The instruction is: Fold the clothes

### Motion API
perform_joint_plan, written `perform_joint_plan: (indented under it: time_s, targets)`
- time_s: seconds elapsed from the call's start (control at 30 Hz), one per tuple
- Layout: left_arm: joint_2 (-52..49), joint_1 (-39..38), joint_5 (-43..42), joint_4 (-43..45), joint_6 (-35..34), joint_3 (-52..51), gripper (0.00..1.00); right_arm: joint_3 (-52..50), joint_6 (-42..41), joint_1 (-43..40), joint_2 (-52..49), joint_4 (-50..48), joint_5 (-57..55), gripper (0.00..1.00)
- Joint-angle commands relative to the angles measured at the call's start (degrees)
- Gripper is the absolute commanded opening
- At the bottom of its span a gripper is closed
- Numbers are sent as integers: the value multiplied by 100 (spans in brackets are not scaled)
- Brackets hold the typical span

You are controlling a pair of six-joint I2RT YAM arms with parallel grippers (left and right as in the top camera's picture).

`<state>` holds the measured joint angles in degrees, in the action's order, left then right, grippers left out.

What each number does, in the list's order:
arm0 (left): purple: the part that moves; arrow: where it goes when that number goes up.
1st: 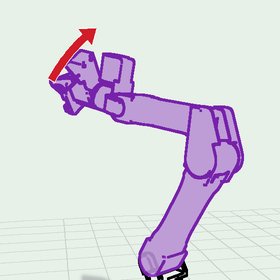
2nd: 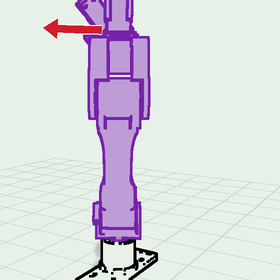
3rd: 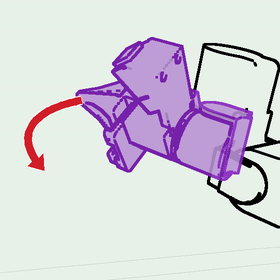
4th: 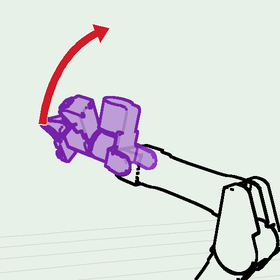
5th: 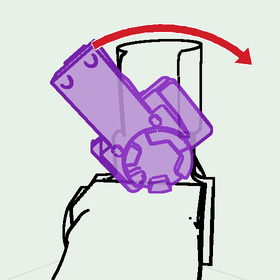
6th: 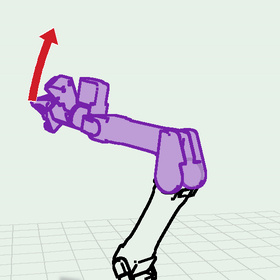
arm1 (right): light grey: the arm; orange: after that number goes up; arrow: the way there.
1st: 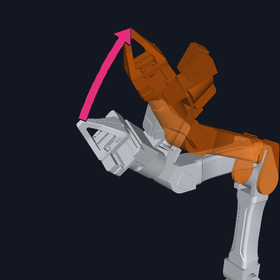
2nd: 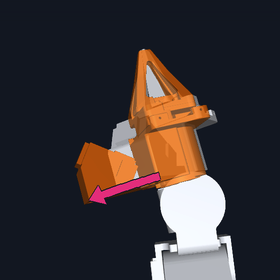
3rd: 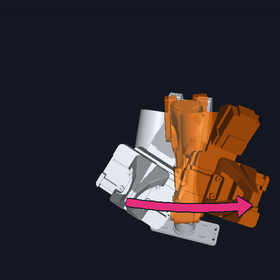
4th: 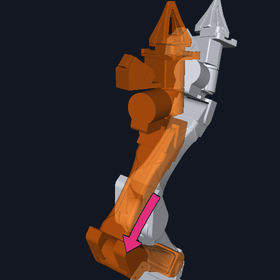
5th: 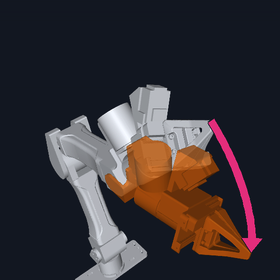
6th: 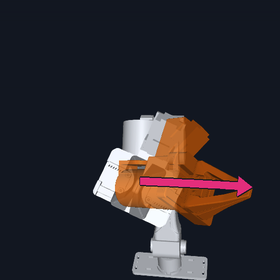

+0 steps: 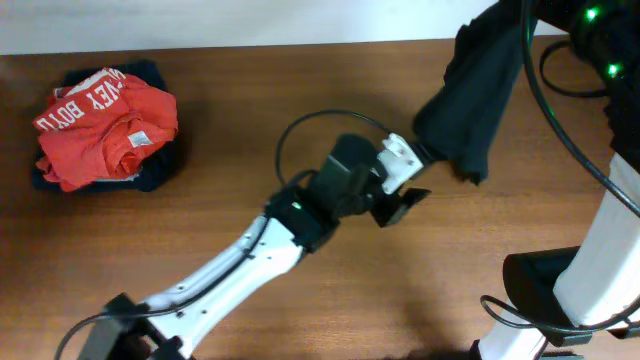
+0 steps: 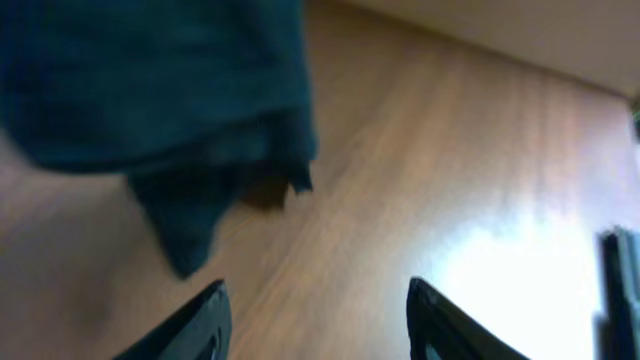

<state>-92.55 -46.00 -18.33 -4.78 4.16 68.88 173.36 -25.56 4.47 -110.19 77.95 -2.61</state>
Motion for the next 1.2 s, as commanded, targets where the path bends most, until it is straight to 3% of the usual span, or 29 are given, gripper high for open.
perform_joint_plan:
  time_s: [0.0,0.17,0.23,0.37,0.5,0.67,0.83,1.07,1.17]
  targets:
    - [-461,-326,1261,492,-341,90,57,44,-46,0,24,-35,428,4]
    - [-920,-372,2142,964,-356,90,58,44,22,0,24,-11,702,4]
    - [-1023,-304,2192,1036,-356,90,65,44,26,0,24,35,717,4]
    - [-1029,-70,2277,1001,-404,92,65,44,151,0,24,74,863,4]
    - [-824,498,2310,750,-1012,92,65,44,151,0,24,46,1296,4]
    - [-555,1185,1329,382,-1169,92,65,44,127,2,24,-186,1733,4]
    - [-544,1311,42,170,-1165,92,65,44,63,61,24,-409,1746,4]
    - [-544,870,-179,260,-1128,92,65,44,61,76,22,-428,1742,4]
    - [-546,616,107,341,-1075,92,64,44,61,76,22,-428,1746,4]
